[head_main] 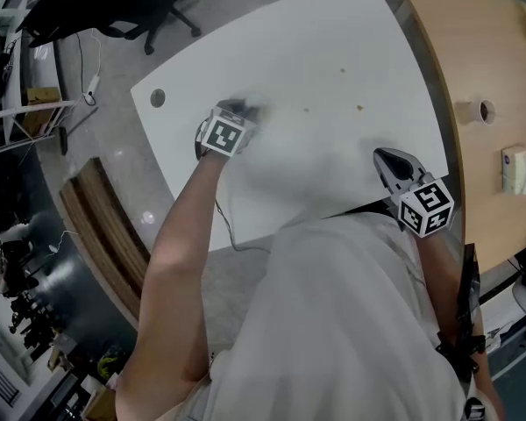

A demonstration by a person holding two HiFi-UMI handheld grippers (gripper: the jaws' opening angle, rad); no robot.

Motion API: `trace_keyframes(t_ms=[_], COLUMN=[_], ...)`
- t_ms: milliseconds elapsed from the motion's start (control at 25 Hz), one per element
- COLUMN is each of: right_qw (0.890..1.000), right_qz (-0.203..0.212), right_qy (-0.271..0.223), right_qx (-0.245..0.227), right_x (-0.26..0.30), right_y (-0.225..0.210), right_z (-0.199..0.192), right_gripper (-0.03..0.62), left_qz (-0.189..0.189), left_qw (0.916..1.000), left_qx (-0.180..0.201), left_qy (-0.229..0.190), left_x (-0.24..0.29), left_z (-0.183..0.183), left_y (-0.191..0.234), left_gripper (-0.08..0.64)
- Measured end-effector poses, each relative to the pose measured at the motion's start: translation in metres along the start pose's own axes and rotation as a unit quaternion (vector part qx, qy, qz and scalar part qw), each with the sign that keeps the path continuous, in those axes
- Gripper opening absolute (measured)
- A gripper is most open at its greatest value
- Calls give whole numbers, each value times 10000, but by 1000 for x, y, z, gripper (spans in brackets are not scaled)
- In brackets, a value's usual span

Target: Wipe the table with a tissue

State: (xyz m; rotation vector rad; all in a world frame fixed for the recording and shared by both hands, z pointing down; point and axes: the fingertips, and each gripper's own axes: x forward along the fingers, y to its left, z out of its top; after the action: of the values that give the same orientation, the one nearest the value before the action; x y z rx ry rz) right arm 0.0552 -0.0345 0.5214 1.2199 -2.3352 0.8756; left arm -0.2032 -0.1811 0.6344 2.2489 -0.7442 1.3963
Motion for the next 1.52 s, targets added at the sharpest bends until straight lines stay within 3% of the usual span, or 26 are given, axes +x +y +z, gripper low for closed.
trace_keyframes(t_ms=[120, 240, 320, 480, 720, 960, 1040, 1240, 1440, 1520], right_qw=[10000, 9998, 9997, 9993, 9993, 9996, 9996, 9997, 9997, 9997], right_qz=[-72, -152, -218, -312, -315, -253, -246, -210, -213, -227], right_qy=[32, 67, 59, 70, 71, -18, -31, -72, -94, -82], right_qx=[34, 78, 125, 209, 210, 146, 143, 115, 77, 83], right_x=[-3, -7, -10, -17, -15, -7, -7, -9, -14, -16], right_y=[-5, -11, -17, -24, -24, -17, -16, -13, -14, -15], right_z=[-1, -2, -2, -6, -6, 0, 0, -2, -5, -7], right_gripper=[18, 18, 18, 18, 18, 18, 18, 18, 18, 18], left_qz=[432, 901, 1063, 1036, 379, 12, 26, 497, 786, 734], left_qw=[9954, 9814, 9755, 9835, 9976, 9997, 9997, 9938, 9885, 9906], left_qx=[-842, -1669, -1898, -1464, -521, -219, -230, -964, -1263, -1136], left_qy=[-162, -301, -316, -246, -237, -107, -43, -261, -286, -217], left_x=[-2, -5, -5, 5, 23, 5, -3, -19, -24, -23], left_z=[0, 5, 12, 36, 73, 25, 3, -42, -53, -51], left_y=[58, 110, 128, 120, 56, 18, 15, 33, 50, 36], left_gripper=[66, 66, 66, 66, 64, 65, 66, 66, 66, 66])
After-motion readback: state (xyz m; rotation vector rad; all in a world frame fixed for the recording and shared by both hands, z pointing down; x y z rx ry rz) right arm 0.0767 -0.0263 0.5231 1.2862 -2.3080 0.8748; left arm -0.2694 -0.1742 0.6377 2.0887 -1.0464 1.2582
